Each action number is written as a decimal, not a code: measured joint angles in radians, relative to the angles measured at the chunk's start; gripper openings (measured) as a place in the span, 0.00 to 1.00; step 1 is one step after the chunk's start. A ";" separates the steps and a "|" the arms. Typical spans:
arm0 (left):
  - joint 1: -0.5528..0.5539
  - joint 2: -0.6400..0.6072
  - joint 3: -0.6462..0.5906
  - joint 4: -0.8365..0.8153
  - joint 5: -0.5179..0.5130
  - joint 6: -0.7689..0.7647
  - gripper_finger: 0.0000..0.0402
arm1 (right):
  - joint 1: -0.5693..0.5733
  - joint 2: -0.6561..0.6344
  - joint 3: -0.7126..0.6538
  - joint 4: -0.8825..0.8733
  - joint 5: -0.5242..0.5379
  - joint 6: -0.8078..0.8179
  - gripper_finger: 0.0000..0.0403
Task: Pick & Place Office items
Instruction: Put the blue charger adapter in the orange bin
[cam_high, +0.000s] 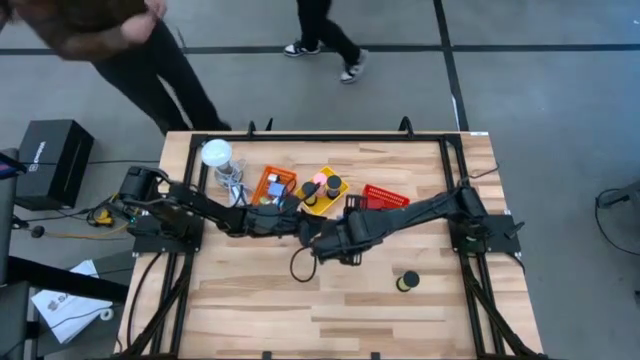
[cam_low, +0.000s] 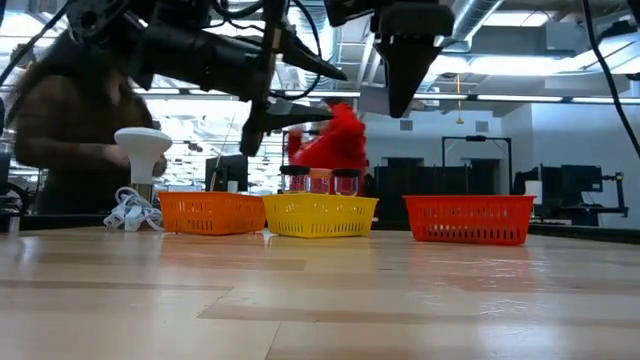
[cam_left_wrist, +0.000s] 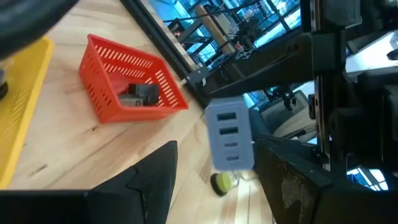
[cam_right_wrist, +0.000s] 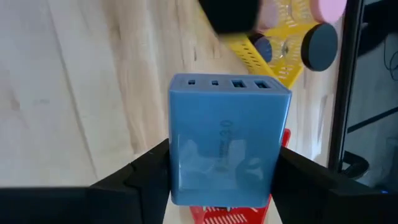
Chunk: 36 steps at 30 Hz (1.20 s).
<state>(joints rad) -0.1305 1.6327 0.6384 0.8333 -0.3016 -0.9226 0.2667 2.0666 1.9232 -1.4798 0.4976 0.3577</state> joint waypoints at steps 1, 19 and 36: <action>0.006 0.004 0.007 0.000 0.006 0.000 0.52 | -0.005 0.000 0.000 0.002 0.000 -0.002 0.54; 0.069 0.002 0.018 -0.003 0.055 -0.025 0.52 | -0.066 0.000 0.000 0.138 -0.001 -0.109 0.50; 0.117 0.000 0.014 -0.003 0.142 -0.025 0.35 | -0.105 -0.003 -0.002 0.216 -0.001 -0.204 0.51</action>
<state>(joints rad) -0.0132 1.6326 0.6521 0.8300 -0.1600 -0.9479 0.1616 2.0632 1.9213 -1.2636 0.4967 0.1535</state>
